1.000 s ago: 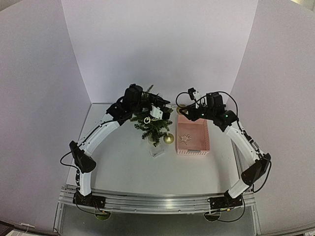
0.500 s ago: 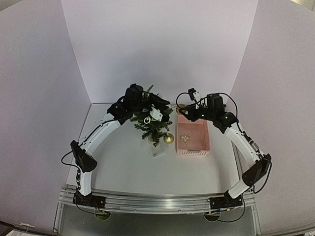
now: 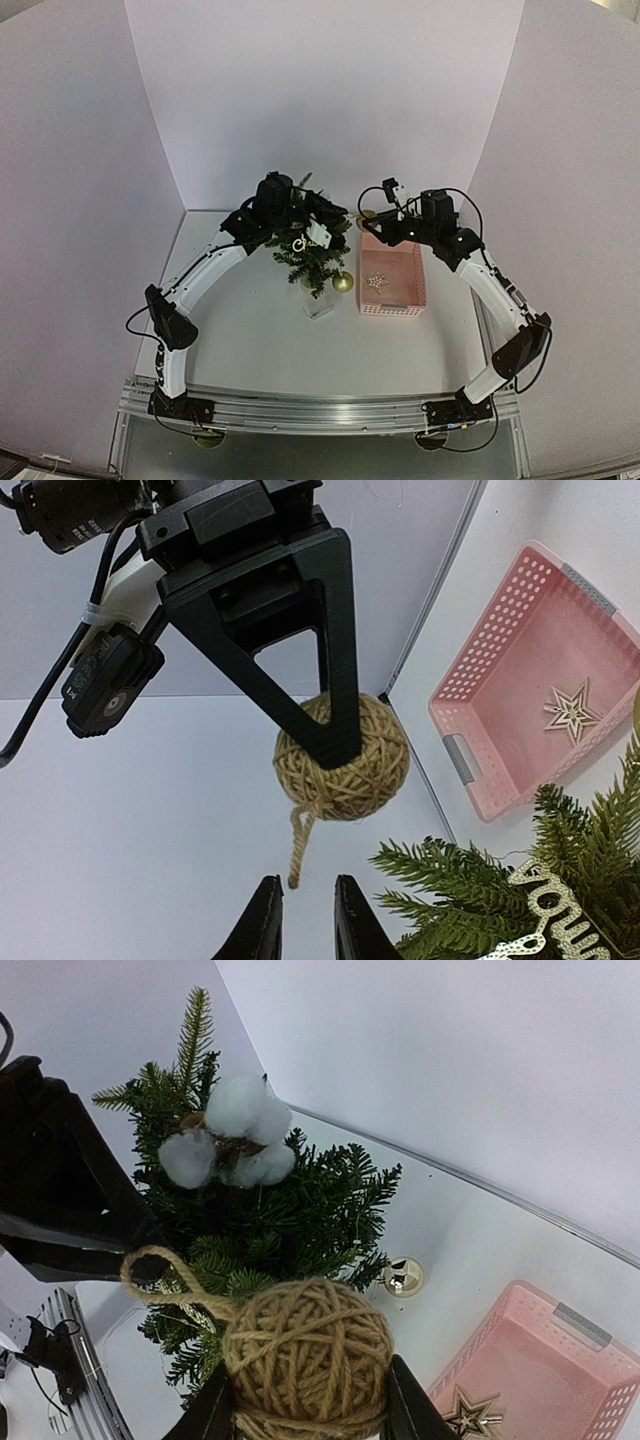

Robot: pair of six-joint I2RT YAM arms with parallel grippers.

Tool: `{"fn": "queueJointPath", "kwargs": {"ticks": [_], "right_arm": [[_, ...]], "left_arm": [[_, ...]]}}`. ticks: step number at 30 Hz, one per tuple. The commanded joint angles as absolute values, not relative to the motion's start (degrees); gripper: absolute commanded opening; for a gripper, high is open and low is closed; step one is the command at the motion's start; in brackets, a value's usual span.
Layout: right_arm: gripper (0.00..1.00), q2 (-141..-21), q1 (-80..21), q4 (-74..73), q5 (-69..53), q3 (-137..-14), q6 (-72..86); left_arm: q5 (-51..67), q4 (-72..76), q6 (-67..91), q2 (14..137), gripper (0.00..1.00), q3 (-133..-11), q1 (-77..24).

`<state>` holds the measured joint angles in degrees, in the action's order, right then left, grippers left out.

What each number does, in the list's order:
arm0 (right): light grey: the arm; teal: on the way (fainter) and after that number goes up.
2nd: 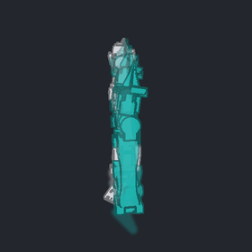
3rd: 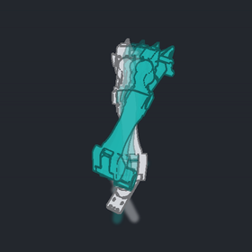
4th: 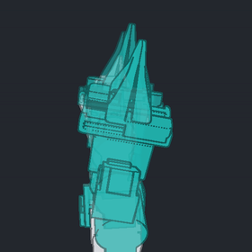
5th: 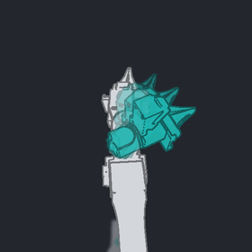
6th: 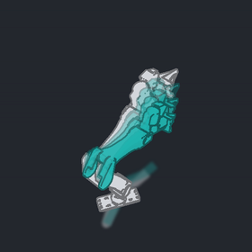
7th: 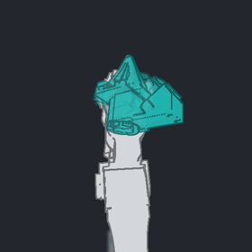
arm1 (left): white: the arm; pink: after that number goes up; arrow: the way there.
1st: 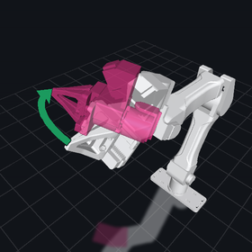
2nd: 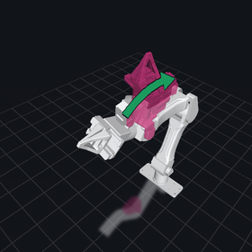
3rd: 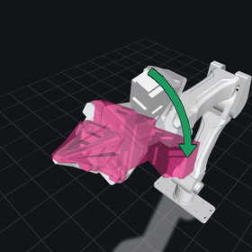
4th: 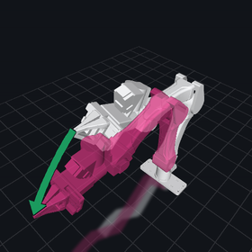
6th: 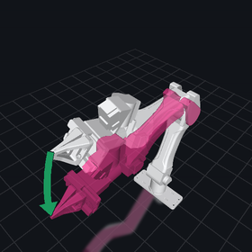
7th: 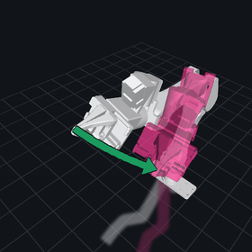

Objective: Decorate the small christmas tree

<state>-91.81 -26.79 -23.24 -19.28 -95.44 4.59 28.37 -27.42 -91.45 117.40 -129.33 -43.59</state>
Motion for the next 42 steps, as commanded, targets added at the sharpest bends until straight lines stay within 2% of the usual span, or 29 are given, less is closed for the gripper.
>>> {"fn": "queueJointPath", "kwargs": {"ticks": [1, 5, 9, 22, 42], "right_arm": [[0.06, -91.3, -27.0, -21.3, -20.9, -95.8, 4.9], [0.06, -91.4, -27.0, -21.3, -20.9, -95.7, 4.9], [0.06, -91.6, -27.0, -21.3, -20.6, -95.7, 4.7], [0.06, -92.7, -27.0, -21.4, -15.2, -93.8, 1.3], [0.06, -94.3, -27.1, -21.2, -16.8, -93.5, 1.8]], "left_arm": [[29.4, -23.7, -90.4, 117.5, 0.18, -128.7, -43.8], [29.3, -23.2, -90.1, 117.5, 0.12, -128.3, -43.8], [29.7, -23.3, -89.7, 117.5, 0.0, -128.4, -43.8], [26.8, -26.0, -92.4, 118.1, 0.0, -127.5, -43.7], [25.3, -28.0, -94.0, 118.2, 0.0, -127.1, -43.7]]}}
